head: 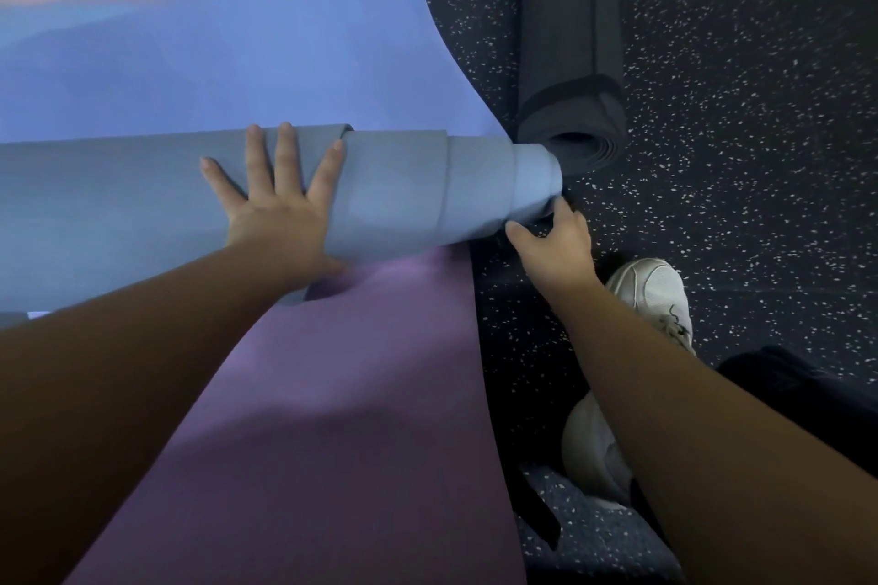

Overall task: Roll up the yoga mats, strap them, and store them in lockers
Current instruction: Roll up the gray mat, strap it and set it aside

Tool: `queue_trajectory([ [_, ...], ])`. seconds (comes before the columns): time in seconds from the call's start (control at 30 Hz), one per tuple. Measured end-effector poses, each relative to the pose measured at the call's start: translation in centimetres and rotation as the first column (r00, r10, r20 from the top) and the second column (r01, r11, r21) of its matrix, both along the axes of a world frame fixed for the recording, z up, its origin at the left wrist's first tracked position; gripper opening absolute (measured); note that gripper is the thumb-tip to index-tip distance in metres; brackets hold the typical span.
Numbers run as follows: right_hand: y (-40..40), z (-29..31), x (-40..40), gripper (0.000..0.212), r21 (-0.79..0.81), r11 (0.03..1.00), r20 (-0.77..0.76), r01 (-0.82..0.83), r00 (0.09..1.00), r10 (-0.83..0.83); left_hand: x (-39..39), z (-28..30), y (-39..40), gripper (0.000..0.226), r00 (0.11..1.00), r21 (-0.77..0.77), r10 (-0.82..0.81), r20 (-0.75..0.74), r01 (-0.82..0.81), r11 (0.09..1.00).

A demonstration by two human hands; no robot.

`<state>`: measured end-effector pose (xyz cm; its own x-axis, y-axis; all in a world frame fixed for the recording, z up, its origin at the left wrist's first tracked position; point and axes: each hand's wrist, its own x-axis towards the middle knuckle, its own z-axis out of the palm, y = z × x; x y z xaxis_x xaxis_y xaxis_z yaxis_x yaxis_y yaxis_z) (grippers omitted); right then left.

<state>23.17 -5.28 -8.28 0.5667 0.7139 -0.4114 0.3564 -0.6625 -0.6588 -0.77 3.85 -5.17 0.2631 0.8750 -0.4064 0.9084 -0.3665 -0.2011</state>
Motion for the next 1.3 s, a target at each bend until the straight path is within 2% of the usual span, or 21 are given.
queue_trajectory([
  [0.13, 0.5, -0.2, 0.6, 0.061, 0.068, 0.996, -0.139, 0.061, 0.989, -0.051, 0.0, 0.2, 0.1, 0.128, 1.000, -0.006, 0.006, 0.009, -0.006, 1.000],
  [0.3, 1.3, -0.3, 0.6, 0.068, 0.094, 0.988, -0.164, 0.120, 0.981, -0.104, -0.1, 0.4, -0.6, 0.124, 1.000, -0.012, -0.004, 0.017, 0.004, 1.000],
  [0.5, 1.5, 0.9, 1.0, 0.063, 0.137, 0.967, -0.138, 0.216, 0.971, -0.198, -2.5, 2.1, -0.1, 0.126, 0.979, -0.033, -0.205, 0.024, 0.205, 0.978],
  [0.57, 1.3, 1.6, 1.0, 0.061, 0.161, 0.963, -0.123, 0.217, 0.972, -0.198, -4.2, 3.9, 0.6, 0.128, 0.916, -0.017, -0.400, 0.037, 0.401, 0.916],
  [0.63, 0.8, 2.5, 0.8, 0.060, 0.183, 0.962, -0.106, 0.202, 0.977, -0.185, -6.0, 4.8, 1.3, 0.115, 0.809, 0.057, -0.587, 0.013, 0.586, 0.808],
  [0.73, 0.0, 4.2, 0.4, 0.060, 0.206, 0.964, -0.060, 0.169, 0.985, -0.160, -6.8, 5.8, 0.9, 0.091, 0.713, 0.118, -0.701, -0.014, 0.697, 0.707],
  [0.97, -2.8, 10.1, -0.4, 0.029, 0.279, 0.959, 0.018, 0.057, 0.998, -0.064, -6.6, 8.4, -3.8, 0.059, 0.702, 0.238, -0.713, 0.002, 0.692, 0.682],
  [1.07, -4.6, 13.0, -1.2, 0.029, 0.320, 0.947, 0.029, 0.014, 0.999, -0.024, -7.1, 10.1, -5.1, 0.041, 0.671, 0.268, -0.741, 0.005, 0.713, 0.648],
  [1.23, -7.1, 16.3, -2.6, 0.017, 0.345, 0.938, 0.047, -0.024, 0.999, 0.008, -8.1, 12.8, -6.9, 0.043, 0.626, 0.257, -0.777, -0.060, 0.762, 0.594],
  [1.3, -7.8, 17.1, -3.2, 0.020, 0.340, 0.940, 0.058, -0.031, 0.998, 0.012, -8.6, 14.0, -7.4, 0.043, 0.628, 0.251, -0.775, -0.066, 0.762, 0.596],
])
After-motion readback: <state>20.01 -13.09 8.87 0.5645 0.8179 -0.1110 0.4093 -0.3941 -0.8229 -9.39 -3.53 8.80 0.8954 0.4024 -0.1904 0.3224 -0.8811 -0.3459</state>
